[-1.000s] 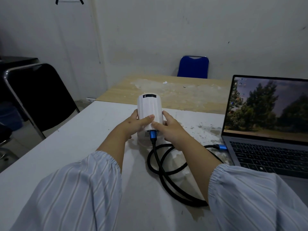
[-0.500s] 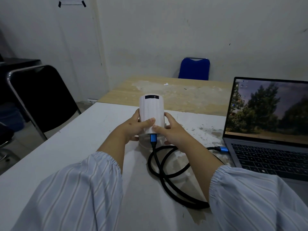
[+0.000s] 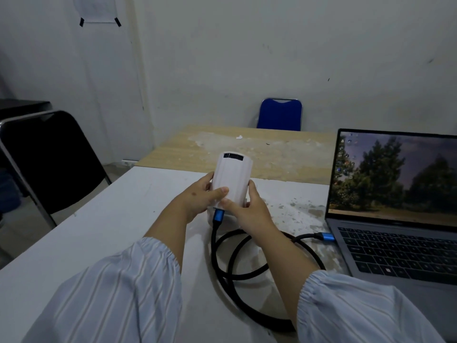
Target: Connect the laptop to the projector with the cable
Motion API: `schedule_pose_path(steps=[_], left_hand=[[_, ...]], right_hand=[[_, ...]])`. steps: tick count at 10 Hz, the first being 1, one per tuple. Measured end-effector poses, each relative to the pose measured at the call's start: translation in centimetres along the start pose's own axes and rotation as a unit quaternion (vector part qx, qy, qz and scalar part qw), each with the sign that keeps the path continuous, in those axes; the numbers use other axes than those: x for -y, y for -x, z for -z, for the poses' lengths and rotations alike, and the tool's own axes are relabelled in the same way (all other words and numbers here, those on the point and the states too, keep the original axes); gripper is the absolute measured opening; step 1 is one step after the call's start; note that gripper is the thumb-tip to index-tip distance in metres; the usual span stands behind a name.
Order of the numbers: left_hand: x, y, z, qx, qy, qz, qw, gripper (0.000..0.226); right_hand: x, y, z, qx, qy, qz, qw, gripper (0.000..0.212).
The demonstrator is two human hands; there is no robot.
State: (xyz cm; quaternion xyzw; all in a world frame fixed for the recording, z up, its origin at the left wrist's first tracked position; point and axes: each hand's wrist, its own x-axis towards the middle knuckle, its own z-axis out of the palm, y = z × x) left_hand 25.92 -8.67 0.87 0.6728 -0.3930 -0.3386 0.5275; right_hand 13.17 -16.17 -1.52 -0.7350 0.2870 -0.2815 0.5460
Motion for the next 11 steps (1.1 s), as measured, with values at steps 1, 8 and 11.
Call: schedule_pose_path(steps=[1,8,11], left_hand=[[-0.2,-0.4,0.0,0.023,0.016,-0.003,1.000,0.052],[-0.7,1.3,-3.0,-0.149,-0.229,-0.047,0.961,0.056],[1.9,4.8,-9.0,-0.194,-0.453,-0.031,0.870,0.067]], right_hand=[[-0.3,-0.1,-0.4,-0.024,0.009,-0.010,1.000,0.086],[1.0,1.3,1.1,0.004,0.206,-0.034,0.978,0.032],[-0.9,5.1,5.7,0.091,0.376,-0.016,0.922,0.026]])
